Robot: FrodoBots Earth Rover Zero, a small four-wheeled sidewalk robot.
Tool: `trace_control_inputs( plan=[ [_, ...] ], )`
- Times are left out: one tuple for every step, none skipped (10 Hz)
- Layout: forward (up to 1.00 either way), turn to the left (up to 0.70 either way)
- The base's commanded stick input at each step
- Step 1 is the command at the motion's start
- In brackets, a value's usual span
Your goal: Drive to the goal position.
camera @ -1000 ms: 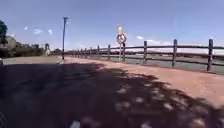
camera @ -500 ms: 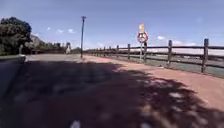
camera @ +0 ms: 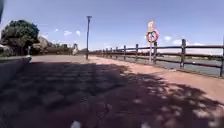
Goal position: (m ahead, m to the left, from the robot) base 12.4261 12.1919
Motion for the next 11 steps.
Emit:
trace_control_inputs(
  plan=[
    [1.00,0.10],
    [1.00,0.31],
    [1.00,0.40],
    [1.00,0.40],
    [1.00,0.40],
    [1.00,0.40],
    [1.00,0.40],
    [1.00,0.22],
    [1.00,0.00],
    [1.00,0.00],
    [1.00,0.00]
  ],
)
